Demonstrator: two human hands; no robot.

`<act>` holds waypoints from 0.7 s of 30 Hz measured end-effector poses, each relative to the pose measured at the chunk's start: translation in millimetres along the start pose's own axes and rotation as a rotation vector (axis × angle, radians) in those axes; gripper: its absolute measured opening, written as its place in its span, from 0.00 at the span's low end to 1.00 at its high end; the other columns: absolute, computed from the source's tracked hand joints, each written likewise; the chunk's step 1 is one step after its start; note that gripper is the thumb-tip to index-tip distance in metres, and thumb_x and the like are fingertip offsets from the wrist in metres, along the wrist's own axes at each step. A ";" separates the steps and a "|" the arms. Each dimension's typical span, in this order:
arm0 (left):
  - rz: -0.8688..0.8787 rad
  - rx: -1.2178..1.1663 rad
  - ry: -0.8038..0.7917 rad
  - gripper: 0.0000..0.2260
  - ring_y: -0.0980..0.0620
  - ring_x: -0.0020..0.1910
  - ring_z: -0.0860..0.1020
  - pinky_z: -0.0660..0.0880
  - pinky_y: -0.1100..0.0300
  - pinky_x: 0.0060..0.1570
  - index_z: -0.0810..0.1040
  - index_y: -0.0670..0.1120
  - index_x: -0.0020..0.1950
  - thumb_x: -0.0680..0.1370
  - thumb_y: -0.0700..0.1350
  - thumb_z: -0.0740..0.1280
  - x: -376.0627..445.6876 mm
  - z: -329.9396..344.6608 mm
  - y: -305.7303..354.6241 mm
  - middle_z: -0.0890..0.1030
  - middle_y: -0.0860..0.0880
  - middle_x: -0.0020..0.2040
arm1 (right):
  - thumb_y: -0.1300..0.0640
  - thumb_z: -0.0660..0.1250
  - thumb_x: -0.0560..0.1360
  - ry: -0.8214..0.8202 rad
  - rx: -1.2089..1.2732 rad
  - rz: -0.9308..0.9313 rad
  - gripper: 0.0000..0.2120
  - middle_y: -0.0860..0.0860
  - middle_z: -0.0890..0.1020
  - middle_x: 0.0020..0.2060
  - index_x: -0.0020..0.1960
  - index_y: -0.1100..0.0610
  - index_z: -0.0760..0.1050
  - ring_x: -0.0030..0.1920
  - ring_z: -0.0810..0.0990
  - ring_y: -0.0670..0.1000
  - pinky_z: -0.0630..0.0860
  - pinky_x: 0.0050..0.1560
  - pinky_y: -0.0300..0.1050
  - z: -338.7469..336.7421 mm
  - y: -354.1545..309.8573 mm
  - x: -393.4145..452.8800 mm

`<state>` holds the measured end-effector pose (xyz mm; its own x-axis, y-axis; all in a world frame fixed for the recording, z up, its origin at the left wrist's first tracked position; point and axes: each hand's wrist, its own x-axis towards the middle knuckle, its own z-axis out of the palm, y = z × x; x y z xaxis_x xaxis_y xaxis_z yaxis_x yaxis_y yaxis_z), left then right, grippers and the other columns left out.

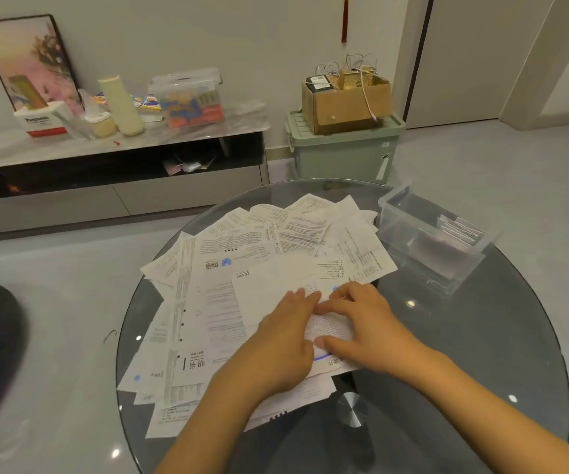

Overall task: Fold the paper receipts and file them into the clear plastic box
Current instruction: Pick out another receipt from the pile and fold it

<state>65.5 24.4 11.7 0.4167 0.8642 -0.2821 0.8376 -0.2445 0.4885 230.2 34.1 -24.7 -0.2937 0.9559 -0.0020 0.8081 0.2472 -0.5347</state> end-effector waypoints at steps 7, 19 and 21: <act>-0.060 0.196 -0.228 0.43 0.53 0.76 0.37 0.41 0.54 0.73 0.42 0.56 0.77 0.73 0.56 0.70 -9.2 -9.8 -10.3 0.36 0.54 0.77 | 0.34 0.72 0.62 -0.243 -0.136 -0.044 0.44 0.42 0.54 0.68 0.72 0.36 0.55 0.69 0.49 0.47 0.45 0.65 0.38 -13.6 3.1 -10.5; -0.029 -0.006 -0.181 0.17 0.60 0.75 0.53 0.54 0.61 0.70 0.68 0.61 0.67 0.79 0.54 0.61 -12.0 -27.4 -13.6 0.55 0.62 0.76 | 0.39 0.72 0.66 -0.205 0.033 -0.077 0.11 0.34 0.64 0.61 0.48 0.35 0.79 0.65 0.54 0.40 0.49 0.64 0.35 -26.6 4.1 -13.8; -0.021 -0.066 -0.173 0.12 0.59 0.71 0.62 0.61 0.65 0.63 0.73 0.61 0.61 0.79 0.52 0.60 -12.5 -28.5 -12.5 0.64 0.61 0.72 | 0.40 0.70 0.69 -0.193 0.062 -0.082 0.02 0.33 0.69 0.59 0.41 0.35 0.79 0.65 0.60 0.41 0.53 0.66 0.37 -28.5 5.4 -12.2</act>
<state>39.8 29.2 32.6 0.4585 0.7787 -0.4282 0.8243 -0.1926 0.5324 252.7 28.3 -3.5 -0.4542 0.8835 -0.1145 0.7460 0.3069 -0.5910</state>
